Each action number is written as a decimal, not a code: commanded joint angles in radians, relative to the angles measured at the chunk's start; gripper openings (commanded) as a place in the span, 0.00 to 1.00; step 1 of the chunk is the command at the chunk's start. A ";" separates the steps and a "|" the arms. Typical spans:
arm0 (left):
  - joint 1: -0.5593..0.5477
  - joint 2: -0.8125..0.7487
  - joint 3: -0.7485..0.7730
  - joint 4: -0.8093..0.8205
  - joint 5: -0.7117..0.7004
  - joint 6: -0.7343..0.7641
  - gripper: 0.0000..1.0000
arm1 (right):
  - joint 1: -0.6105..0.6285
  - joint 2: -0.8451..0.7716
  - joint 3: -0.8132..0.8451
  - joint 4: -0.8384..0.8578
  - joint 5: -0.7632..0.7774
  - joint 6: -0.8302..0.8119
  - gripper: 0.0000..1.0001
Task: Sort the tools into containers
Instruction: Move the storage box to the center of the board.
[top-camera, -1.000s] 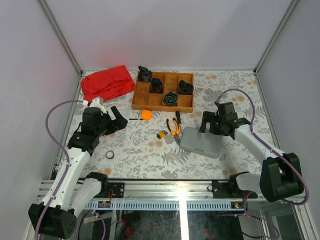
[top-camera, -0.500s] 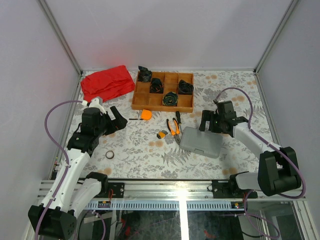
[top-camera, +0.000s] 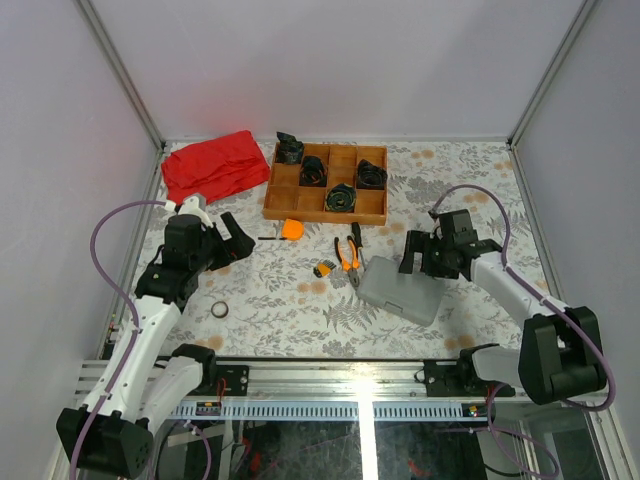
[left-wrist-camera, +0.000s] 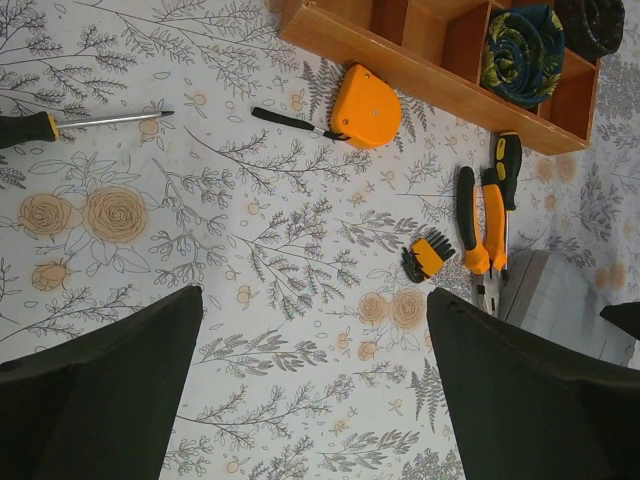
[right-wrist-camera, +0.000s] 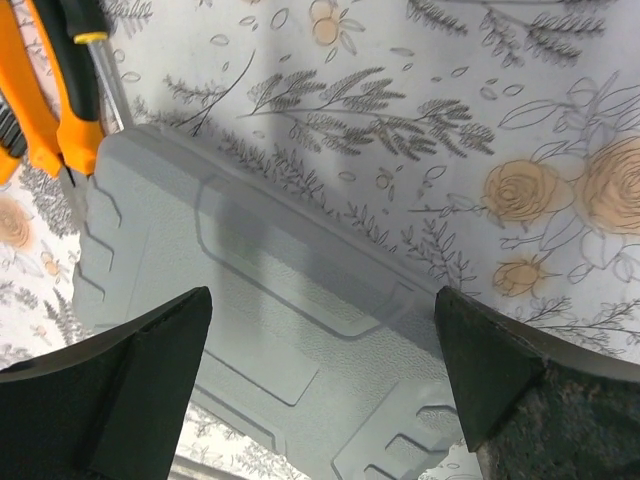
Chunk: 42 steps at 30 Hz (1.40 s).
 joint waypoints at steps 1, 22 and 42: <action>-0.004 -0.003 -0.007 0.057 -0.017 -0.005 0.91 | -0.001 -0.040 -0.012 -0.052 -0.129 0.002 1.00; -0.004 0.026 -0.003 0.049 -0.038 -0.005 0.90 | 0.097 -0.265 -0.163 -0.060 -0.302 0.194 0.98; -0.020 0.023 -0.007 0.050 -0.035 -0.009 0.89 | 0.157 -0.499 -0.239 -0.229 0.025 0.412 0.94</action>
